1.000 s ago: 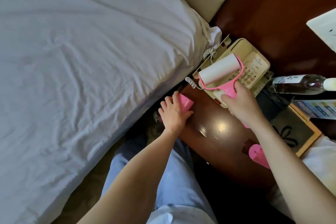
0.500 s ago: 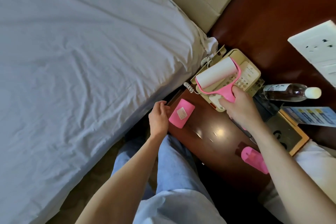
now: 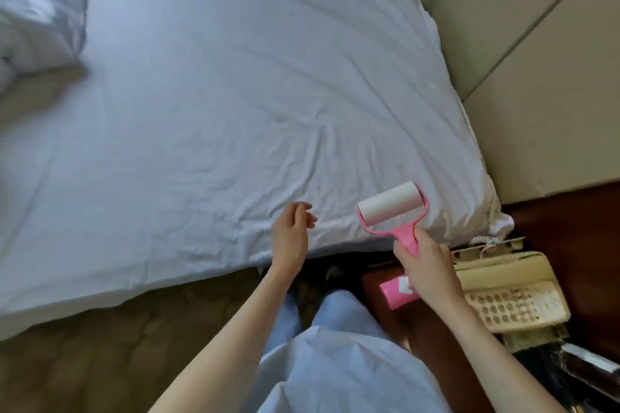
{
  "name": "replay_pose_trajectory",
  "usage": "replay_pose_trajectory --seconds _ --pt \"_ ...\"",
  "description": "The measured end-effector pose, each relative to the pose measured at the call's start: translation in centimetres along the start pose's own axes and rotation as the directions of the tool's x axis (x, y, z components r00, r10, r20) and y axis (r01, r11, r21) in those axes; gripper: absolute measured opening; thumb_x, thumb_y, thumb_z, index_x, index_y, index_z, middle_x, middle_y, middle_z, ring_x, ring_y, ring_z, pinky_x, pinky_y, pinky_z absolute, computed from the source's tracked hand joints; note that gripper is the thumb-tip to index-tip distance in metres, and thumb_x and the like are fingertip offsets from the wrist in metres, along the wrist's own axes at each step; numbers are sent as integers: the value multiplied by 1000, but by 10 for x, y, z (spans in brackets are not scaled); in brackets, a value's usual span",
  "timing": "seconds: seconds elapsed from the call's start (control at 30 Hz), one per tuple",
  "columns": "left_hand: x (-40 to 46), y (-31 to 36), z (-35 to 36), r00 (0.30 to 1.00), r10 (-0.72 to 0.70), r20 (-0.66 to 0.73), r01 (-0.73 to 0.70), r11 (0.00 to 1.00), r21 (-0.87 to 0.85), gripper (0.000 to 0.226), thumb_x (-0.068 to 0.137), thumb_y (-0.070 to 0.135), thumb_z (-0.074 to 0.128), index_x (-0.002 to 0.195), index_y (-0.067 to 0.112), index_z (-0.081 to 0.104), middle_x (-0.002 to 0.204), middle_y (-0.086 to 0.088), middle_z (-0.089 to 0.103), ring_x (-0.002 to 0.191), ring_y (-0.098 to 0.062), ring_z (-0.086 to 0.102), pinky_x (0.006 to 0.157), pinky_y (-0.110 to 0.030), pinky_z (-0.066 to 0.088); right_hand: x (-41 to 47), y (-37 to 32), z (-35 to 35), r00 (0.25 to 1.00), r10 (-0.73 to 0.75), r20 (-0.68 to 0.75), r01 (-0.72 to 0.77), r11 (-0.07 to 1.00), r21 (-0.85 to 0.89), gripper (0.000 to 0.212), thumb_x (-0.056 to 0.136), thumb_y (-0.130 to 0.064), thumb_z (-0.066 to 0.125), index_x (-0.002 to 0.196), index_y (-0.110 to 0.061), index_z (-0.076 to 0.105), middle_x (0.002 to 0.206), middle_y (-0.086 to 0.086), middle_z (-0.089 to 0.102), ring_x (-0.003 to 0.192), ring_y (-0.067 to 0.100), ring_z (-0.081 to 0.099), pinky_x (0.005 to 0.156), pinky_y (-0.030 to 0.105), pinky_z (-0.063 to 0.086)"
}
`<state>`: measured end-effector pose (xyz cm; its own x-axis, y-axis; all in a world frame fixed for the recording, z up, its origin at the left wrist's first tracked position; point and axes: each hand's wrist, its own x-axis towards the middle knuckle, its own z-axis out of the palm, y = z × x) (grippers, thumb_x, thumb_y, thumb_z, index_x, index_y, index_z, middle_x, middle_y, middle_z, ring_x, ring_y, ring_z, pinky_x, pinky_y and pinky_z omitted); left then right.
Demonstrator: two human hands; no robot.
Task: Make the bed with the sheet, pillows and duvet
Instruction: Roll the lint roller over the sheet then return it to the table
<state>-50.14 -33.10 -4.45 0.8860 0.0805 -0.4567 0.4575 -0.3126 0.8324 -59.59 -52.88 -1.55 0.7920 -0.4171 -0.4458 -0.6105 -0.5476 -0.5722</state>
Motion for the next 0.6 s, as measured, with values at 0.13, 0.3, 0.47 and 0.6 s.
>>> replay_pose_trajectory --seconds 0.13,0.3,0.47,0.6 --pt "5 -2 -53 989 -36 -146 24 996 -83 26 100 11 39 96 11 64 77 -4 66 70 -10 62 68 -20 50 12 -57 18 983 -119 136 130 989 -71 20 86 -16 56 72 -14 43 62 7 52 63 34 48 56 39 38" --pt "13 -16 -121 954 -113 -278 66 983 -173 25 100 14 40 96 14 65 80 -4 67 73 -12 64 70 -22 49 18 -120 55 949 -159 273 205 967 -151 17 82 -13 52 79 -16 36 67 12 49 64 35 45 59 40 39" --pt "36 -36 -207 925 -150 -349 88 978 -189 25 101 17 39 97 15 64 80 -2 66 77 -13 63 70 -22 48 9 -188 116 932 -124 340 157 985 -72 15 84 -20 52 76 -21 40 70 13 53 54 30 51 50 36 44" --pt "69 -55 -289 930 -145 -338 100 984 -149 25 101 17 38 98 14 62 80 -1 64 78 -12 62 67 -15 46 -3 -252 178 948 -93 304 112 993 -45 16 78 -22 52 71 -16 39 67 9 47 58 27 43 55 39 43"
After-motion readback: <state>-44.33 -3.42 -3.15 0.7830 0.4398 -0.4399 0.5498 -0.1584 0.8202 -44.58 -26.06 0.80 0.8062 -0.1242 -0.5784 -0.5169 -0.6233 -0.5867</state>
